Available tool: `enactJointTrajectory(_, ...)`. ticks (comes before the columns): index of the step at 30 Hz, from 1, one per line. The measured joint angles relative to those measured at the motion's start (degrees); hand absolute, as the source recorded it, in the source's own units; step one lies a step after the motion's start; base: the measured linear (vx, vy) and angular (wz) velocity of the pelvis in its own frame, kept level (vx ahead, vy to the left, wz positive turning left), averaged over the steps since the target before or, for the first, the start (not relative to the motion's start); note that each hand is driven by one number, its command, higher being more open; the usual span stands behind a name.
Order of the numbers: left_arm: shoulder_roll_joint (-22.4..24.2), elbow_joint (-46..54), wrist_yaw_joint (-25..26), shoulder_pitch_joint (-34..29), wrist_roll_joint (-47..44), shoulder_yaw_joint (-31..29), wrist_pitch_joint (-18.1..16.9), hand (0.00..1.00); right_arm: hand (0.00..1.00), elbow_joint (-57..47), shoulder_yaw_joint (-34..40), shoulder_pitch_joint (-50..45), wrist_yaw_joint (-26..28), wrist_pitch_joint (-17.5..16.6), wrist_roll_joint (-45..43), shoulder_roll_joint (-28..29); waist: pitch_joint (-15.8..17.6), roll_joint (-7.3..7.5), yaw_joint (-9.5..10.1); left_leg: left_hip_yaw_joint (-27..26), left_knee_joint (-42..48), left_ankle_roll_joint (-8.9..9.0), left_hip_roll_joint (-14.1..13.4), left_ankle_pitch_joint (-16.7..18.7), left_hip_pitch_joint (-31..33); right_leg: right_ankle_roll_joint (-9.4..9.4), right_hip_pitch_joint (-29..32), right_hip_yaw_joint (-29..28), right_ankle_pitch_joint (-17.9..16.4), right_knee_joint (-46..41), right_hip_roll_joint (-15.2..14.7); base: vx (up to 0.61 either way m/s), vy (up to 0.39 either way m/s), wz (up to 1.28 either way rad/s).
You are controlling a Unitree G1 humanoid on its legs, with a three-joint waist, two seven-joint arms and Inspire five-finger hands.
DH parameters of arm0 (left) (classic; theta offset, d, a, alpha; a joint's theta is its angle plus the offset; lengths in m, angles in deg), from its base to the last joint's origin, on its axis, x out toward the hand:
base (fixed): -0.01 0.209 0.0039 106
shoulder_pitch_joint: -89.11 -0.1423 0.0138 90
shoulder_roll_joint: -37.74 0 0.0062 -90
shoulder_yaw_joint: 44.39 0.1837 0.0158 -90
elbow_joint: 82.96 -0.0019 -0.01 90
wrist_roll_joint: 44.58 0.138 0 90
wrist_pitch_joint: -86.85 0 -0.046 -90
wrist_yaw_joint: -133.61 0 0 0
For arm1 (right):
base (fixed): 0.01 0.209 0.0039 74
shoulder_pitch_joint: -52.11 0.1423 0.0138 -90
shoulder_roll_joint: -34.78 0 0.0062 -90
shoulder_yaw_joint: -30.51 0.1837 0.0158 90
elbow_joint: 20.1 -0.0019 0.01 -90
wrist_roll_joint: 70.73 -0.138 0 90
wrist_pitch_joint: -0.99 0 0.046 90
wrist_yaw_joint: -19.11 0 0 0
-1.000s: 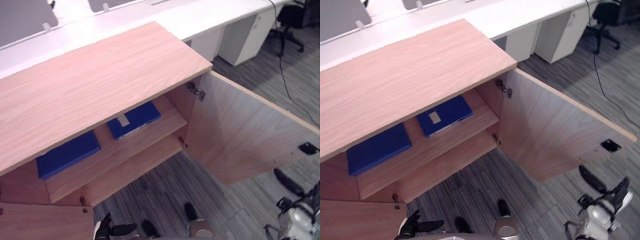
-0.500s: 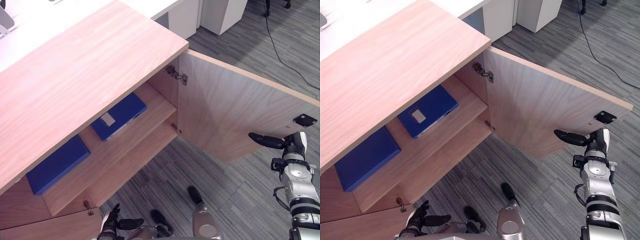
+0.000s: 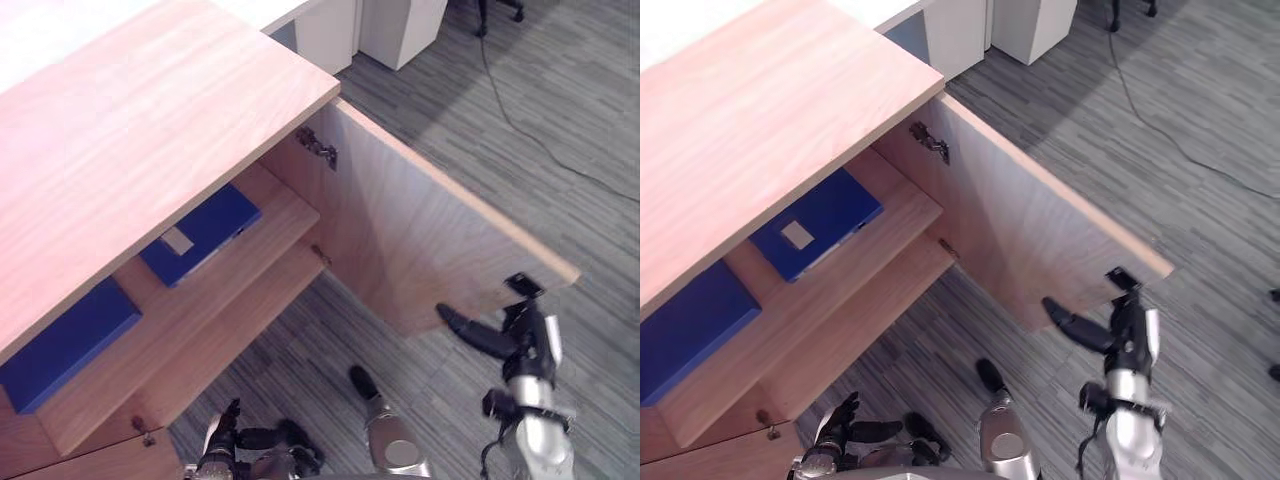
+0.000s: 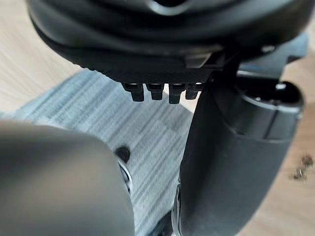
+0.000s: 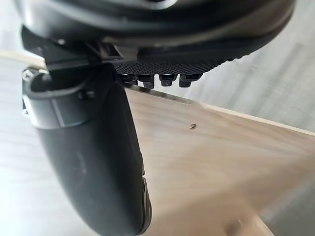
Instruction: Walk over to the cabinet, pick up the folder, carry it to the office cabinet, place the folder inside the office cabinet, then close the office cabinet door
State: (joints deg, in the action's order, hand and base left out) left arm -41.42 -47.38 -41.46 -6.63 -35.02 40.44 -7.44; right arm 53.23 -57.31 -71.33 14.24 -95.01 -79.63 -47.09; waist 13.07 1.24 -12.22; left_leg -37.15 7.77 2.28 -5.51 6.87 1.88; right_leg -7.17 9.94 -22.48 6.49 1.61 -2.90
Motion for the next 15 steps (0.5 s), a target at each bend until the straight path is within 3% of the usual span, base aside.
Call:
enactJointTrajectory(3,-1.2,-0.38,-0.23,1.32,1.89,0.63,0.25,1.0,1.0,-1.42,-6.67,-4.92,4.17,-0.03,0.04,-2.48,-0.04,1.99,-0.18,0.12,2.57,-0.07,-1.2,1.18,0.35,0.0,-0.33,0.07,0.0,-0.95,0.47,-0.04,-0.021,-0.03)
enactJointTrajectory(8,-3.83,-1.86,-0.47,4.27,2.19,3.31,0.35,1.0,1.0,-1.52,-16.33,-5.4,9.28,0.22,0.08,-8.36,-0.13,3.98,0.51,3.78,5.0,-0.27,-1.74,1.35,1.59,0.1,-0.83,2.99,-0.15,-2.7,0.29,-0.07,-0.033,0.27)
enactJointTrajectory(12,-4.66,-1.98,-0.42,5.54,2.87,5.29,0.4,1.0,1.0,-1.47,-25.35,0.34,12.09,1.56,0.08,-11.42,-0.42,4.84,4.18,10.78,6.18,-1.13,-1.05,0.71,3.78,0.9,-1.39,9.26,-2.45,-4.88,-0.56,-0.09,-0.034,0.65)
enactJointTrajectory(15,-4.63,-1.9,-0.42,5.4,2.55,5.19,0.81,1.0,1.0,-0.47,-26.78,8.46,12.38,1.56,0.4,-11.07,-0.56,5.03,6.36,14.52,5.36,-1.44,-0.01,-0.99,5.74,1.38,-1.22,13.27,-2.94,-4.91,-1.68,-0.07,-0.026,0.89)
